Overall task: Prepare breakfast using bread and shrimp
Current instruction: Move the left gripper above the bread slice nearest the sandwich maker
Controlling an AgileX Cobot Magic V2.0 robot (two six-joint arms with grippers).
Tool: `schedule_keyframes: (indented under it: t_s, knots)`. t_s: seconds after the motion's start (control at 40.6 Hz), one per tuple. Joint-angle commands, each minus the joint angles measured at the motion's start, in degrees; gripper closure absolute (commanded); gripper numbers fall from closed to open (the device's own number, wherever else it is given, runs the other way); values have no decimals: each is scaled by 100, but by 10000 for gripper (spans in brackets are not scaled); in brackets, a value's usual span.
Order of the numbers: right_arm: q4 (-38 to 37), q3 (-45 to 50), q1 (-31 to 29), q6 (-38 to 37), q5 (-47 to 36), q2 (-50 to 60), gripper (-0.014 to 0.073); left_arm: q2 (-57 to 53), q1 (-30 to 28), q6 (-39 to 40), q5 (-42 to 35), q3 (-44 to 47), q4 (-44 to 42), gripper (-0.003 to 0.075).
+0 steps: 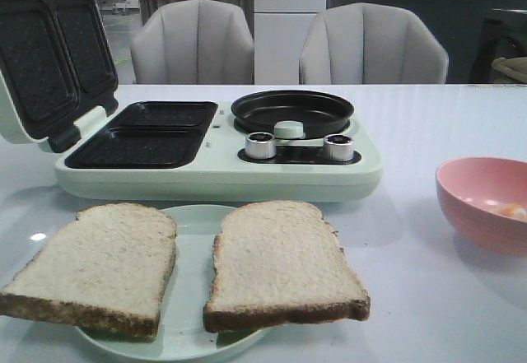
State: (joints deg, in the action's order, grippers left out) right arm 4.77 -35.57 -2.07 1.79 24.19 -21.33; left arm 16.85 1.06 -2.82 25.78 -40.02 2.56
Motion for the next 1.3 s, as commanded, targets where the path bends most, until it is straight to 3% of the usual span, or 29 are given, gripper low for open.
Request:
schedule_keyframes:
  t_s: [0.0,0.172,0.443,0.517,0.64,0.689,0.812,0.96,1.058,1.28]
  knots:
    - [2,-238,-33,1,-141,-569,559,473,10,48,3,-250,63,619]
    - [2,-231,-33,1,269,-1375,559,857,10,48,610,-75,308,619]
    - [2,-231,-33,1,619,-2345,530,1328,10,48,518,323,324,597]
    - [2,-231,-33,1,619,-2450,407,1427,10,48,518,375,312,498]
    - [2,-231,-33,1,596,-2551,134,1540,10,48,518,410,250,193]
    - [2,-231,-33,1,567,-2548,57,1613,10,19,518,410,236,115]
    - [2,-231,-33,1,526,-2548,3,1828,111,-400,539,410,337,86]
    - [2,-231,-33,1,545,-2548,3,2157,862,-1099,463,410,316,86]
    - [2,-231,-33,1,545,-2548,3,2480,1658,-1635,414,410,189,86]
    - [2,-231,-33,1,545,-2548,3,3351,3643,-1761,803,453,-1122,86]
